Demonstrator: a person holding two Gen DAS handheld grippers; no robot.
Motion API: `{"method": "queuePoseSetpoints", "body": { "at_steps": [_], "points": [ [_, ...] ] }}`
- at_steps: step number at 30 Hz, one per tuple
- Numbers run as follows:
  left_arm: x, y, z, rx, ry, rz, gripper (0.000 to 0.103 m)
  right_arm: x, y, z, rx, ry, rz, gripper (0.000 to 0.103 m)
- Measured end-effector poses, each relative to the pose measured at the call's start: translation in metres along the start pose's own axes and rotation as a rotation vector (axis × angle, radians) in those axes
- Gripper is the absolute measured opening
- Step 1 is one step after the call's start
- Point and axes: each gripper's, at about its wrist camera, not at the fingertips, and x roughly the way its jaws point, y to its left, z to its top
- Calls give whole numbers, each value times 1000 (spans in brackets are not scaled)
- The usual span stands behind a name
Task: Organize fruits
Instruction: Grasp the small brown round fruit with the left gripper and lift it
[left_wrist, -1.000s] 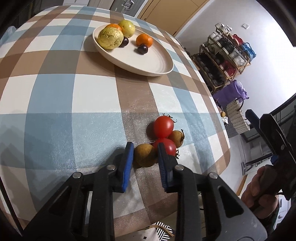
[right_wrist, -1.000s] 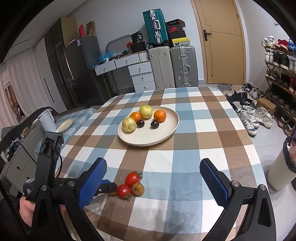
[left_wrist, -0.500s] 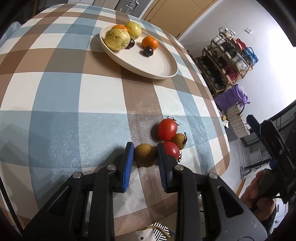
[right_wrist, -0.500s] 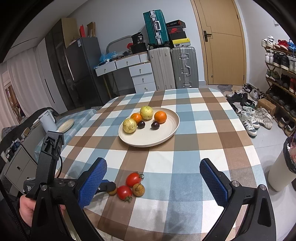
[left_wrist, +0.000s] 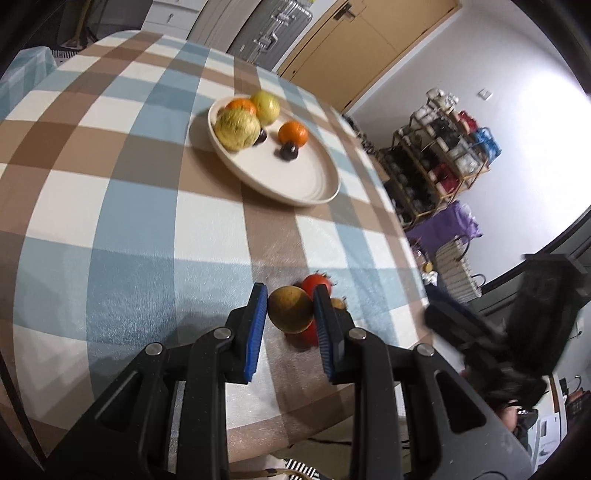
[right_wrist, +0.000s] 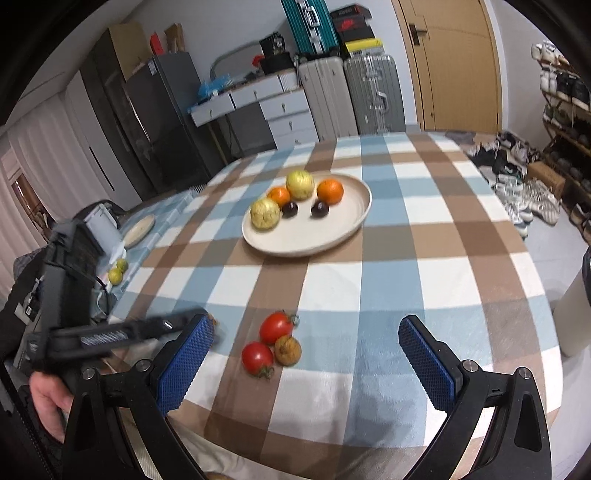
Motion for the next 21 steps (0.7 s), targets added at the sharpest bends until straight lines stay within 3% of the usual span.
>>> {"method": "queuePoseSetpoints", "body": {
  "at_steps": [7,9,12,19,21],
  "points": [
    [-24,-6,5,24,-57,-34,23,37,0,-7,-4,133,27,101],
    [-29,-8,6,32,-66,-48,23,44,-4,-7,21,151,57,97],
    [-35,-10,8,38,-72,-71,23,57,-11,-8,61,198,89,81],
    [-44,-14,7,47,-80,-99,23,73,-6,-12,46,248,101,72],
    [-45,-14,7,47,-80,-101,23,76,-3,-12,37,252,110,65]
  ]
}}
